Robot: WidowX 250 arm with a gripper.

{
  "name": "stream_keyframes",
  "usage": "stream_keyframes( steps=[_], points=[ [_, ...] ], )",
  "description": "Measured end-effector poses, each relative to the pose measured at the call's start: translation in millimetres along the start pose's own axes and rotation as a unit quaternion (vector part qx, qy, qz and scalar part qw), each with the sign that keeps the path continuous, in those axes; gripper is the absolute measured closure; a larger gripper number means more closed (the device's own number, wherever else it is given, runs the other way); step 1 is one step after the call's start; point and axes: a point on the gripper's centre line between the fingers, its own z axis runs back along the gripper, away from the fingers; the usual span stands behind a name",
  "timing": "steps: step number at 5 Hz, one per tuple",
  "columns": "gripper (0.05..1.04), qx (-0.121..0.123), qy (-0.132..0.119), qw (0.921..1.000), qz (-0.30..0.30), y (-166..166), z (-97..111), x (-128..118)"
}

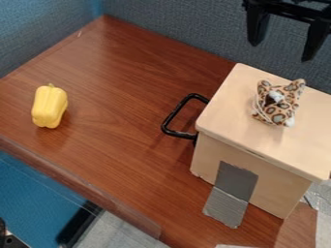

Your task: Abrir cajon

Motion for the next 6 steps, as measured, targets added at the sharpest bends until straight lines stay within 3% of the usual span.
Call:
stream_keyframes(
  steps=[2,3,4,6],
  points=[
    [0.083,0.012,0.030,0.9992,0.025,22.0,-17.2,-12.4],
    [0.083,0.018,0.017,0.9983,0.053,52.1,-3.1,-20.9],
    [0.083,0.018,0.013,0.9970,0.075,81.9,-4.0,-34.2],
    [0.083,-0.012,0.015,0.9971,0.074,115.2,-39.2,-46.7]
  ],
)
